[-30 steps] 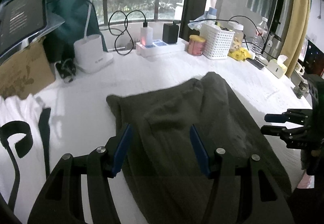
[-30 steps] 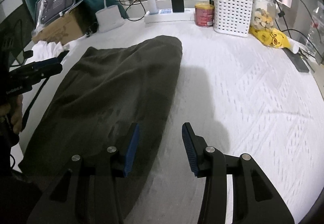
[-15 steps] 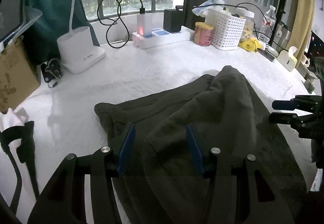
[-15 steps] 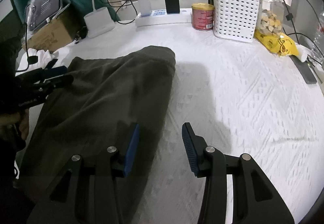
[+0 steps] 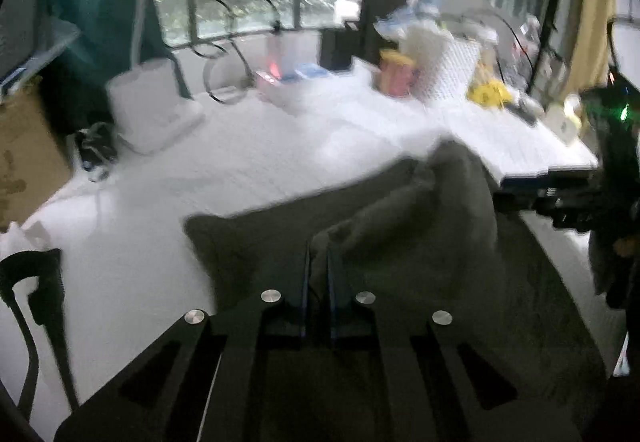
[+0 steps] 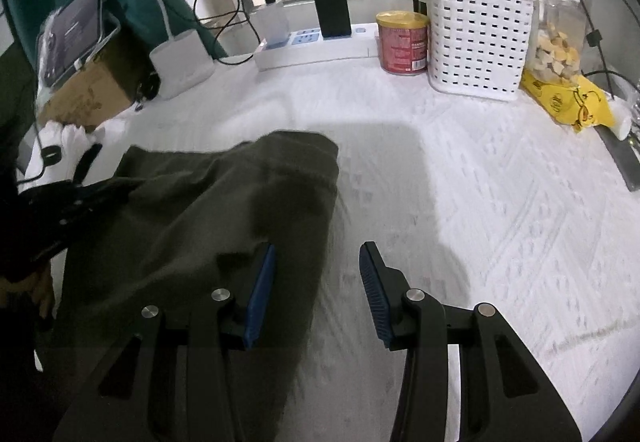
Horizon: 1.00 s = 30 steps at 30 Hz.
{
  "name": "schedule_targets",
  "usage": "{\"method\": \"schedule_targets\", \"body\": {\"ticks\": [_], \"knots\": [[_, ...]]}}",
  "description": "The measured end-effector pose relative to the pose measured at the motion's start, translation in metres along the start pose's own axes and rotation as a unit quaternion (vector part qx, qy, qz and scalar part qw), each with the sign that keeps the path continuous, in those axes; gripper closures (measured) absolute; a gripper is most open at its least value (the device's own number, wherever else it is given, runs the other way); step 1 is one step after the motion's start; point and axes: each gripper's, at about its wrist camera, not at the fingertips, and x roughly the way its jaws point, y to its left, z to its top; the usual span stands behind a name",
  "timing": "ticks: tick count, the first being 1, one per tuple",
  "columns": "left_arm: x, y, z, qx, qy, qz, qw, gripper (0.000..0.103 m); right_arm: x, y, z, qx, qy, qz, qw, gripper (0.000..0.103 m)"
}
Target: Fold small clothes
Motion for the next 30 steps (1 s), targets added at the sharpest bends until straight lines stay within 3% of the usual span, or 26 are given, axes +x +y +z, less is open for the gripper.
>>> {"method": "schedule_targets", "body": {"ticks": [5,11,12,13,16,22,24,30], "knots": [[-0.009,0.021,0.01,-0.033,-0.025,0.004,0.9991,0.098,0.013,-0.007,0.015,0.02,0.004,0.019,1.0,0.057],[0.002,0.03,0.003,-0.052,-0.003,0.004,0.9986,0.098,0.029,-0.002,0.024,0.015,0.001,0.053,0.998,0.059],[0.003,0.031,0.002,-0.054,-0.001,0.003,0.9985,0.098,0.03,0.0,0.025,0.009,-0.001,0.056,0.998,0.066],[0.003,0.031,0.001,-0.056,0.002,0.001,0.9984,0.098,0.03,0.002,0.027,0.0,-0.007,0.051,0.999,0.082],[0.002,0.031,0.002,-0.056,0.001,-0.004,0.9984,0.098,0.023,0.003,0.034,-0.016,-0.026,0.051,0.998,0.092],[0.013,0.031,0.005,-0.034,0.009,0.007,0.9993,0.098,0.029,-0.002,0.038,-0.026,-0.032,0.037,0.998,0.093],[0.025,0.035,-0.001,-0.041,0.032,0.009,0.9986,0.098,0.034,-0.001,0.035,-0.027,-0.026,0.031,0.999,0.093],[0.014,0.037,-0.001,-0.057,0.029,0.016,0.9978,0.093,0.03,0.002,0.036,-0.033,-0.02,0.011,0.999,0.09]]}}
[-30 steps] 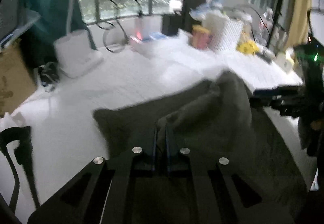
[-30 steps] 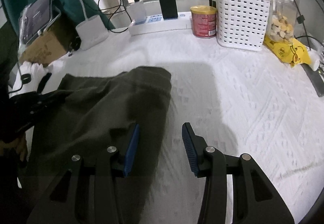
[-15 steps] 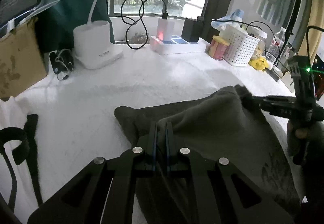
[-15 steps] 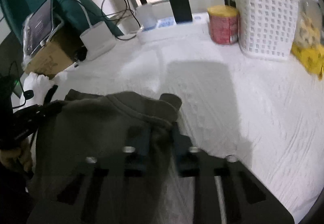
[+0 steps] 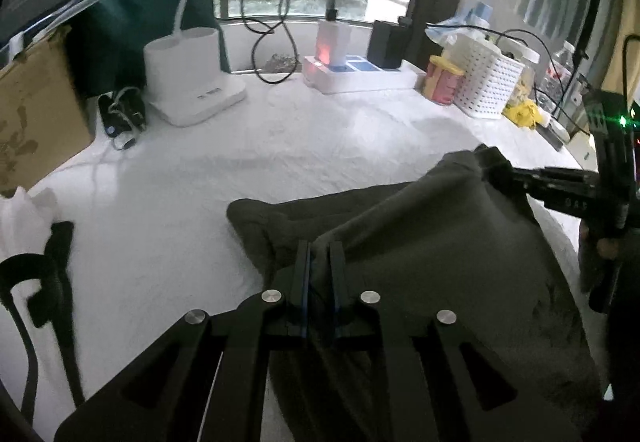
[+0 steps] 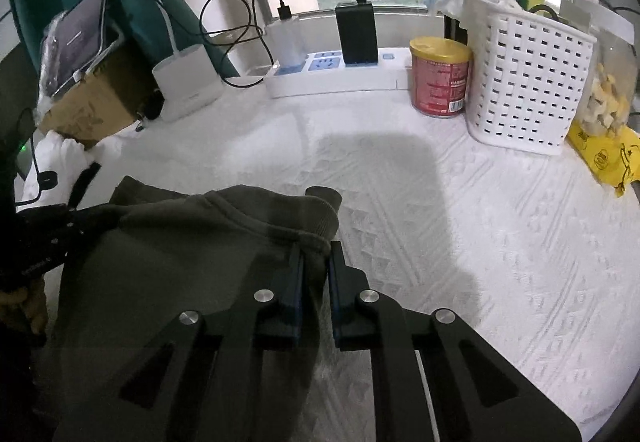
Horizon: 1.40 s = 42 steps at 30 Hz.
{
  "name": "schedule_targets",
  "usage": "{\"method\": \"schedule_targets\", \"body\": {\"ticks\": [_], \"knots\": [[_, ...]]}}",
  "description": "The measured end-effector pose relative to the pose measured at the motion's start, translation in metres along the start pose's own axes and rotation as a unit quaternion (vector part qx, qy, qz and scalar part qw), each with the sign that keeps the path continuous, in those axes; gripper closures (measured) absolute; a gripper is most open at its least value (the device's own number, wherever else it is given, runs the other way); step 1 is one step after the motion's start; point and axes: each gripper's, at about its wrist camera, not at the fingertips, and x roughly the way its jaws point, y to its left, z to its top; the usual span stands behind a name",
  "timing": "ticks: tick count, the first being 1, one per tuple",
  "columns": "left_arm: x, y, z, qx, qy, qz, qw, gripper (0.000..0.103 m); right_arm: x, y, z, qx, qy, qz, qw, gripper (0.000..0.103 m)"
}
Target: Fold small clothes
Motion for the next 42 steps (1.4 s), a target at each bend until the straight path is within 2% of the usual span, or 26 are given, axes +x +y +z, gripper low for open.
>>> {"method": "schedule_targets", "body": {"ticks": [2,6,8,9,10,14,21,28,32,33,35,37,42], "knots": [[-0.001,0.0,0.0,-0.001,0.008,0.007,0.9999,0.093,-0.003,0.002,-0.001,-0.005,0.0,-0.017,1.0,0.072],[-0.013,-0.004,-0.003,0.008,0.002,0.023,0.9997,0.091,-0.014,0.004,-0.008,-0.003,-0.006,-0.023,1.0,0.067],[-0.019,-0.005,-0.005,0.006,-0.002,0.022,0.9997,0.073,-0.02,0.005,-0.015,-0.002,-0.005,-0.027,1.0,0.067],[-0.025,-0.005,-0.007,0.001,-0.008,0.019,0.9998,0.051,-0.023,0.005,-0.017,-0.002,-0.004,-0.028,1.0,0.067],[-0.028,-0.005,-0.008,-0.004,-0.012,0.015,0.9998,0.041,-0.026,0.006,-0.021,-0.001,-0.004,-0.029,1.0,0.067],[-0.044,-0.008,-0.017,-0.022,-0.016,-0.009,0.9996,0.041,-0.042,0.012,-0.035,0.001,-0.006,-0.032,0.999,0.067],[-0.059,-0.028,-0.043,-0.01,-0.006,-0.025,0.9996,0.041,-0.067,0.027,-0.061,0.001,-0.008,-0.036,0.999,0.067],[-0.06,-0.041,-0.067,-0.004,0.019,-0.032,0.9993,0.04,-0.073,0.034,-0.085,0.007,-0.001,-0.035,0.999,0.067],[-0.054,-0.041,-0.074,0.0,0.029,-0.02,0.9994,0.039,-0.069,0.034,-0.095,0.013,0.005,-0.03,0.999,0.067],[-0.052,-0.038,-0.074,-0.003,0.029,-0.016,0.9994,0.038,-0.068,0.033,-0.096,0.017,0.006,-0.028,0.999,0.064],[-0.048,-0.032,-0.071,-0.014,0.022,-0.006,0.9996,0.022,-0.067,0.031,-0.096,0.021,0.005,-0.024,0.999,0.025],[-0.043,-0.026,-0.067,-0.024,0.018,0.001,0.9996,0.02,-0.065,0.03,-0.094,0.022,0.005,-0.017,1.0,0.02],[-0.023,-0.015,-0.052,-0.033,0.025,-0.002,0.9991,0.019,-0.056,0.028,-0.084,0.014,0.003,-0.015,1.0,0.02]]}}
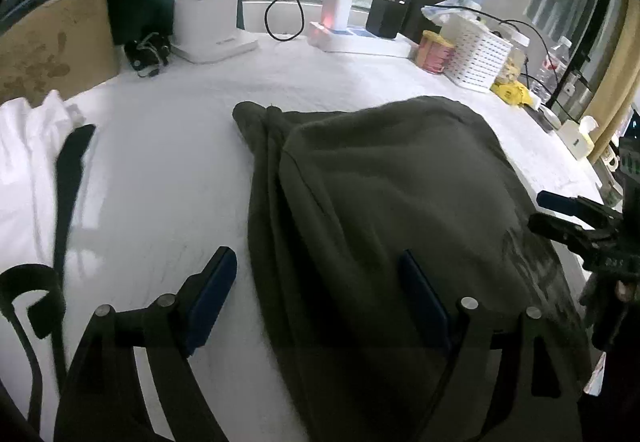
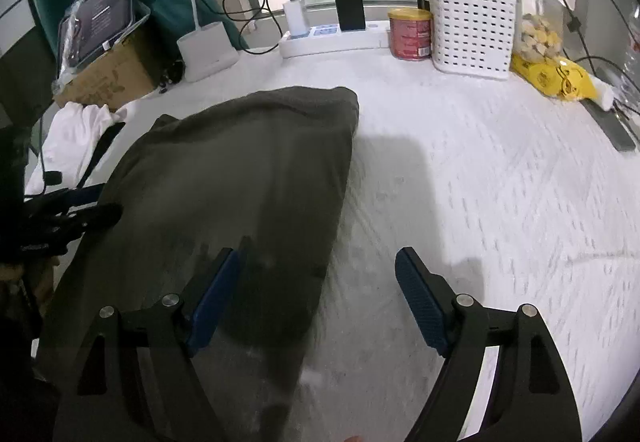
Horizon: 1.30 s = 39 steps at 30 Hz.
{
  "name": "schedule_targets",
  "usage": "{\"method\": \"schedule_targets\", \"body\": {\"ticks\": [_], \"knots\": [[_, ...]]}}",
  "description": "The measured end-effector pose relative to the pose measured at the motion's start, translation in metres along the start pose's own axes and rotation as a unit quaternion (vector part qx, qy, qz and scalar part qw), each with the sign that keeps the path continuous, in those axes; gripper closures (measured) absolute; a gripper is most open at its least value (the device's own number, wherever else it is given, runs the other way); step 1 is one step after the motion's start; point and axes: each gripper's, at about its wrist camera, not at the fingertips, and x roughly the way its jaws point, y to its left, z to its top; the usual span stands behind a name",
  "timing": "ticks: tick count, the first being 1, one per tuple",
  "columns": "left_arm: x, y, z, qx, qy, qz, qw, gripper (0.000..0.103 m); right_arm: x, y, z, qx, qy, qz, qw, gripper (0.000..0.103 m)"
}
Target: Fold small clothes
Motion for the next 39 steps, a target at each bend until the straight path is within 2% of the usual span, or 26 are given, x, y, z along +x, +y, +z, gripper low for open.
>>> {"method": "schedule_targets", "body": {"ticks": [2,5,9,13,20,25,27,29,34,36,38,39], "knots": [[0.006,-0.001,0.006,0.003,-0.001,0.0,1.0,0.012,0.006,0.0,0.005,-0.002,0.004,0.001,1.0,0.02],[0.013,-0.004,0.013,0.011,0.0,0.005,0.9999,0.008,0.016,-0.001,0.013,-0.007,0.01,0.003,1.0,0.02],[0.021,-0.01,0.021,0.038,0.01,-0.001,0.9992,0.008,0.026,0.0,0.023,-0.016,0.009,0.004,1.0,0.02],[0.028,-0.016,0.025,0.067,0.009,0.011,0.9977,0.008,0.034,0.002,0.031,-0.03,0.004,0.006,1.0,0.02],[0.026,-0.006,0.029,0.056,0.013,0.005,0.9983,0.008,0.044,0.007,0.04,-0.041,0.002,0.01,0.999,0.02],[0.029,-0.01,0.03,0.066,0.003,0.016,0.9977,0.008,0.047,0.009,0.044,-0.048,0.003,0.018,0.999,0.02],[0.031,-0.013,0.031,0.067,0.004,0.004,0.9977,0.008,0.048,0.013,0.044,-0.054,0.004,0.011,0.998,0.02],[0.03,-0.021,0.031,0.085,0.004,-0.007,0.9964,0.02,0.05,0.015,0.045,-0.057,0.006,0.016,0.998,0.02],[0.03,-0.035,0.029,0.102,0.004,-0.014,0.9947,0.03,0.054,0.029,0.045,-0.091,0.013,0.019,0.996,0.02],[0.03,-0.038,0.028,0.099,0.001,-0.016,0.995,0.037,0.055,0.036,0.044,-0.107,0.014,0.017,0.994,0.027],[0.03,-0.042,0.028,0.1,-0.001,-0.022,0.9948,0.053,0.055,0.038,0.044,-0.113,0.013,0.02,0.993,0.033],[0.03,-0.044,0.028,0.099,-0.002,-0.026,0.9947,0.057,0.055,0.039,0.045,-0.113,0.013,0.021,0.993,0.034]]}}
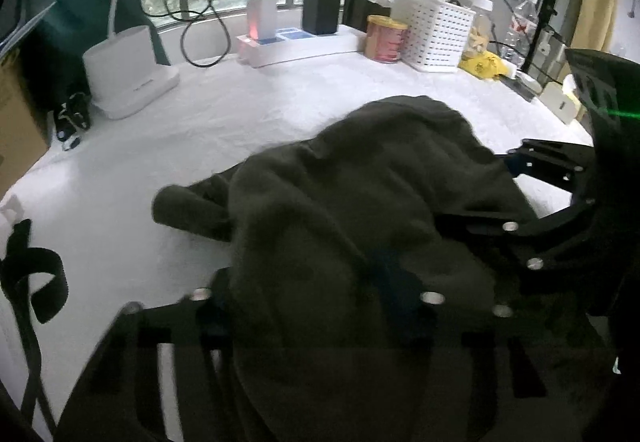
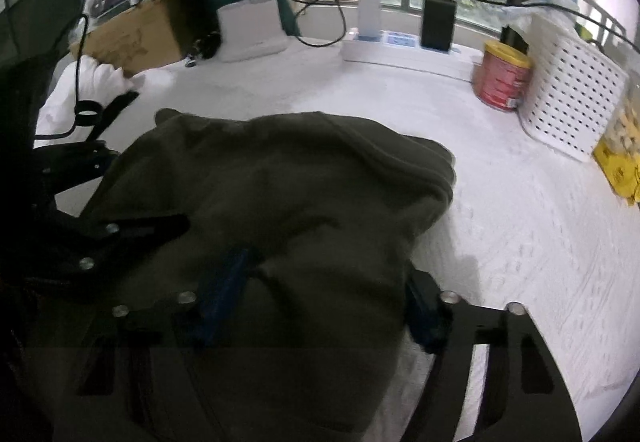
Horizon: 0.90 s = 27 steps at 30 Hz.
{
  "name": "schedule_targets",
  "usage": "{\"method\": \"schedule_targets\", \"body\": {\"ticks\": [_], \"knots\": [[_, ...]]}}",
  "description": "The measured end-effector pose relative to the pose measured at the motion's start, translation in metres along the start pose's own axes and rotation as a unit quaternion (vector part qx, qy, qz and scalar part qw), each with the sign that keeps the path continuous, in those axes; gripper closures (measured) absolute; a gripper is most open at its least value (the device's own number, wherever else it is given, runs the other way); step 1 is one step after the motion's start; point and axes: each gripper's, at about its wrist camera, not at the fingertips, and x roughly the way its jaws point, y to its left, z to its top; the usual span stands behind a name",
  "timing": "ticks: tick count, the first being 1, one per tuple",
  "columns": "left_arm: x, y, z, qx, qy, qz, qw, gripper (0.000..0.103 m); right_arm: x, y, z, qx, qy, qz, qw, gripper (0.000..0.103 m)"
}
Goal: Fold small clothes
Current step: 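Grasp the folded T-shirt with both tools and lift it off the table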
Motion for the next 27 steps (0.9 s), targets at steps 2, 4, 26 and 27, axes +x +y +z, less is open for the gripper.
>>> {"method": "schedule_targets", "body": {"ticks": [2,4,26,27], "knots": [[0.0,-0.003,0.001,-0.001,0.0,-0.01,1.0,0.073,-0.001,0.0,0.0,0.0,-0.004,0.011,1.0,0.054],[0.0,-0.006,0.0,-0.003,0.0,-0.015,0.9999,0.076,-0.003,0.002,0.0,-0.003,-0.004,0.013,1.0,0.061],[-0.03,-0.027,-0.013,-0.004,-0.028,-0.023,0.9993,0.08,-0.032,0.017,-0.022,0.02,-0.024,0.019,0.999,0.082],[-0.031,-0.029,-0.014,-0.003,-0.03,-0.022,0.9993,0.08,-0.035,0.018,-0.024,0.022,-0.026,0.019,0.999,0.082]]}}
